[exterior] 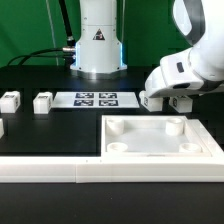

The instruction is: Assemble square table

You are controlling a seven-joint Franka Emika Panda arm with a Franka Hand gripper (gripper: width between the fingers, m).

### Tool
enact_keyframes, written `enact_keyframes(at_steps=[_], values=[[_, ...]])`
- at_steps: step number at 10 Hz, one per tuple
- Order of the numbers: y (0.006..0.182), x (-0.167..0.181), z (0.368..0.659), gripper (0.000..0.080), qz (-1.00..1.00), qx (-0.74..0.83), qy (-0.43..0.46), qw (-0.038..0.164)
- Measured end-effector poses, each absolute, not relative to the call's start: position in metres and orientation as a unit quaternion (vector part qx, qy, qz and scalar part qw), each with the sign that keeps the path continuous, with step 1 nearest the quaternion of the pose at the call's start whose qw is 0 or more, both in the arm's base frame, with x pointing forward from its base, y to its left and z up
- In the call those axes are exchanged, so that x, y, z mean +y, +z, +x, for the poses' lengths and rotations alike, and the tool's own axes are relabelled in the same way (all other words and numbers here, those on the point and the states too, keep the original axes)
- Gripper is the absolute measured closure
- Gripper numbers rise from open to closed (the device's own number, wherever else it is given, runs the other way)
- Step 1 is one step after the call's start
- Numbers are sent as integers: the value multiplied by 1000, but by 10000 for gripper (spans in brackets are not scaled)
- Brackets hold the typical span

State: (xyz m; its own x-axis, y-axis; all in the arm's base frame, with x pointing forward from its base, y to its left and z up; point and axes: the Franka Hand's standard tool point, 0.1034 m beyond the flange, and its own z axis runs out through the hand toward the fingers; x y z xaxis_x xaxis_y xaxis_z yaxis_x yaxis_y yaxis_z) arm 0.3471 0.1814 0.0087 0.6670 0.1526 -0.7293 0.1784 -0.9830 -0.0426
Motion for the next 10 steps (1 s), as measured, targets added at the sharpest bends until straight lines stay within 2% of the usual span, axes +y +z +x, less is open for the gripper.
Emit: enact_keyframes(at_steps=[3,5,6,10], values=[[8,181,347,151,913,91,-397,16],[8,180,348,409,913,90,-397,15],[8,180,348,514,913,90,-397,15],[8,180,348,513,913,90,-397,15]])
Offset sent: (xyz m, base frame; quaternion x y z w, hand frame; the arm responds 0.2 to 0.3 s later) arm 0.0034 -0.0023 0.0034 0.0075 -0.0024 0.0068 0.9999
